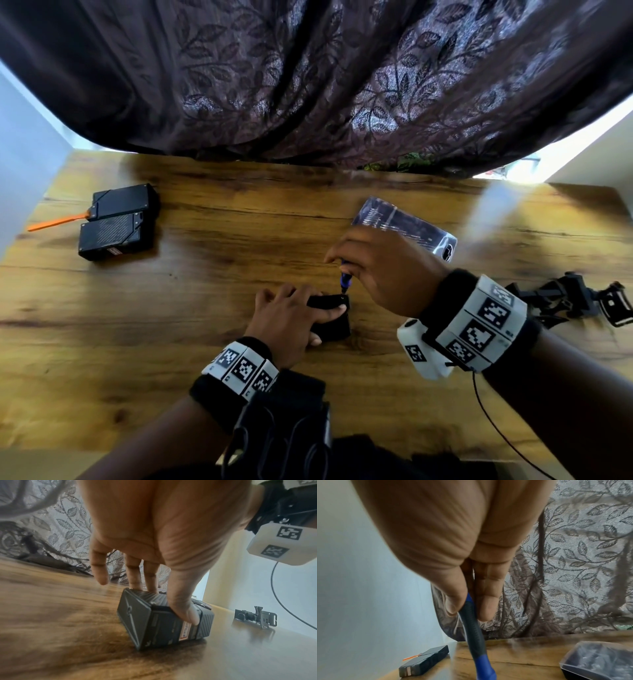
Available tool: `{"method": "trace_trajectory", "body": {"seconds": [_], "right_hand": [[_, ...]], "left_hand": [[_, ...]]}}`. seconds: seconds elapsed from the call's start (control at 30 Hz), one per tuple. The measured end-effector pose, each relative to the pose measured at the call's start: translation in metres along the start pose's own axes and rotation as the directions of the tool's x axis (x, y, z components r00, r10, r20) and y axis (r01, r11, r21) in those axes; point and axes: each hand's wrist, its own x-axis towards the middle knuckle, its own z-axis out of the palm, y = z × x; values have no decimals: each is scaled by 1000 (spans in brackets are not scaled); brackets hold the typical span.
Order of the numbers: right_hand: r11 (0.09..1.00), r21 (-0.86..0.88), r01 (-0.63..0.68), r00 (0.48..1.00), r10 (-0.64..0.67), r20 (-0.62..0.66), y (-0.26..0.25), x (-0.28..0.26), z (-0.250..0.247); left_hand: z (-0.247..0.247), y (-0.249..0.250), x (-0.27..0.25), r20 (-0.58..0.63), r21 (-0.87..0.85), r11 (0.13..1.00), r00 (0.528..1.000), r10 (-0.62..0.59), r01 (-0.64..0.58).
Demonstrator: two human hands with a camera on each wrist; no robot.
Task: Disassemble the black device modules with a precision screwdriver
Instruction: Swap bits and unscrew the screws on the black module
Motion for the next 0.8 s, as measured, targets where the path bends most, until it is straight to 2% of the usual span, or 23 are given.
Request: {"method": "trace_trajectory", "body": {"seconds": [0.1, 0.2, 0.33, 0.43, 0.7, 0.8], "right_hand": [[998, -61, -8, 998, 12, 60, -13, 5, -1], [987, -142, -70, 989, 87, 119, -22, 11, -4], [965, -163, -206, 963, 230, 141, -22, 14, -13], [950, -165, -265, 950, 286, 123, -18, 11, -18], [867, -387, -315, 914, 386, 121, -7, 7, -15], [876, -407, -259, 915, 358, 188, -6, 5, -10]], "left_hand": [[-2, -3, 3, 17, -43, 999, 1000, -1, 2], [-2, -2, 7, 19, -22, 1000, 1000, 16, -15], [-4, -1, 14, 12, -19, 1000, 1000, 22, -22], [-5, -1, 15, 7, -28, 999, 1000, 24, -24], [-4, 1, 15, 14, -20, 1000, 1000, 15, -15], [-4, 1, 16, 12, -17, 1000, 1000, 12, -12]]}}
